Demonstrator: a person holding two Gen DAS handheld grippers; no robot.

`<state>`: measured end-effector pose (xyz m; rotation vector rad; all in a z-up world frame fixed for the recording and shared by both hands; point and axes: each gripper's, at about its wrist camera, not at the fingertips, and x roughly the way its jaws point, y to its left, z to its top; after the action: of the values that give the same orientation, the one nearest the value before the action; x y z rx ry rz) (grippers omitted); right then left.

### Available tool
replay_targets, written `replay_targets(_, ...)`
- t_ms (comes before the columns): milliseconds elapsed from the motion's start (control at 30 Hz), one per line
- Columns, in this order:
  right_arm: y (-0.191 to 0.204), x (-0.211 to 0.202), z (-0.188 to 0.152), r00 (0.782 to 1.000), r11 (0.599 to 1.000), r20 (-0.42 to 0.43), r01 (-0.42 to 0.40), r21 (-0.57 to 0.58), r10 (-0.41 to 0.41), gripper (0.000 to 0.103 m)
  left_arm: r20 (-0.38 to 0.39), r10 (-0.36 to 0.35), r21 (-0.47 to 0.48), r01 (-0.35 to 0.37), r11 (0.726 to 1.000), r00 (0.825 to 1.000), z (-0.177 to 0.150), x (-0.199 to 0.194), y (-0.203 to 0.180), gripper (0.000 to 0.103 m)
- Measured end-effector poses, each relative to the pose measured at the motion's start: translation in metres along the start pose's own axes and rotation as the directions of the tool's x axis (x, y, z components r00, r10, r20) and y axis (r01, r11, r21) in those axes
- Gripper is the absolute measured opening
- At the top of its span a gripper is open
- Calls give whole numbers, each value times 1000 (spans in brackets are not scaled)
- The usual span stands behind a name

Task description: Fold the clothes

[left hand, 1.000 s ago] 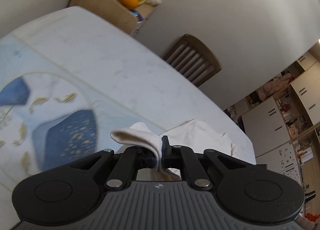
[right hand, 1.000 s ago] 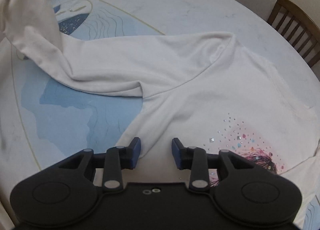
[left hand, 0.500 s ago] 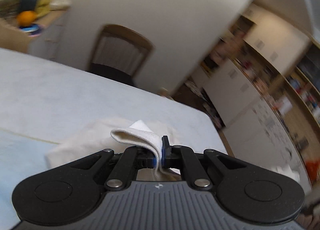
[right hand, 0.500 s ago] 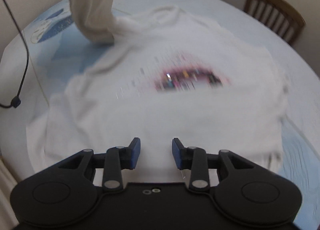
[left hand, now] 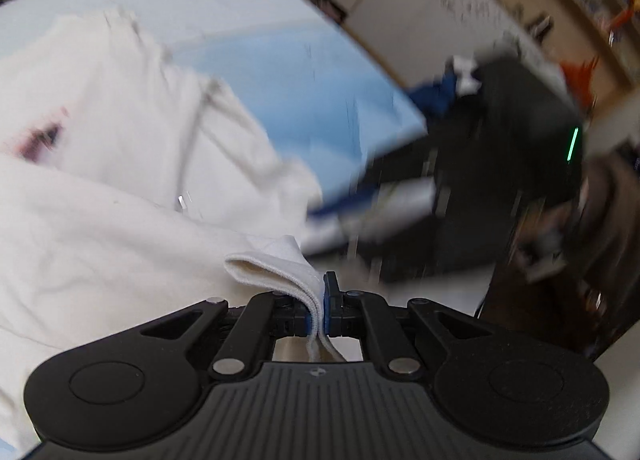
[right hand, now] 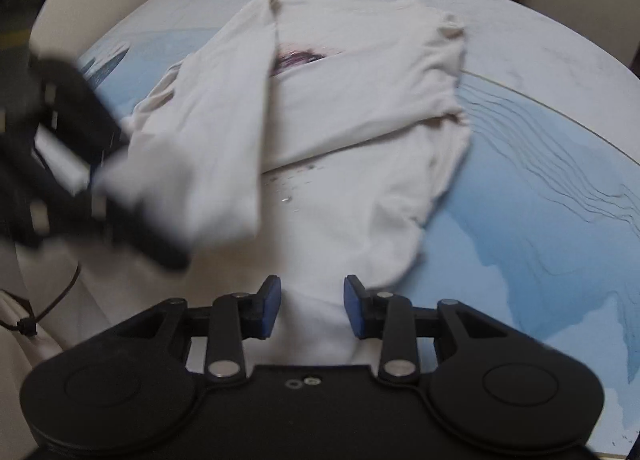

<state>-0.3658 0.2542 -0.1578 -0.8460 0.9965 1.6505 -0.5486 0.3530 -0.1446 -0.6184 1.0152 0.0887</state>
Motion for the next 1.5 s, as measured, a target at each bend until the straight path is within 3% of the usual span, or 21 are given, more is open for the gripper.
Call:
replay_targets(167,-15,-7,9,999,998,49,-20,53,17,103,-35,73,-7,-73,997,997,-7,18,0,4)
replay_targets(267,-12,0,15,997,997,54,-51,51,48,103,-65,36,-9,-37,999,997,-10,18,-1,8)
replay_targets(367,-3,4,16,996,997,52,-72,28,71,103,-108,-16,25,18,1000,994,-21,14,-7,27)
replay_targets(467,2,2,16,996,999,69,-49,-4,49,103,-111,-70,84,79,993,991,-30,11,-25,62)
replay_targets(533,5,-3,17,996,998,72,-47,-38,49,103,-86,-58,102,67,993,995,-34,4,-31,67)
replay_targets(667,22,-4,9,994,989,47,-87,-122,94,103,-13,69,-27,-70,997,998,-42,-18,-5,67)
replay_targets(767,36,10,-4,995,981,6,-95,-171,97,103,33,169,-139,-163,977,985,-51,-37,17,67)
replay_targets(900,49,26,-20,997,966,-49,-62,-252,51,103,69,284,-279,-254,926,956,-69,-65,46,67)
replay_targets(1000,47,22,-12,996,959,-62,-77,-272,62,103,101,389,-315,-341,886,916,-76,-85,59,67)
replay_targets(1100,41,11,24,998,963,7,-63,-262,67,103,133,460,-334,-397,855,878,-76,-101,80,67)
replay_targets(1200,39,14,71,995,970,78,-35,-239,55,103,174,465,-339,-391,856,868,-75,-106,104,67)
replay_targets(1367,46,44,148,991,980,116,-43,-192,67,103,192,426,-278,-367,888,884,-66,-93,139,67)
replay_targets(1500,52,90,201,993,985,106,-34,-167,52,103,186,367,-285,-307,908,912,-58,-74,176,67)
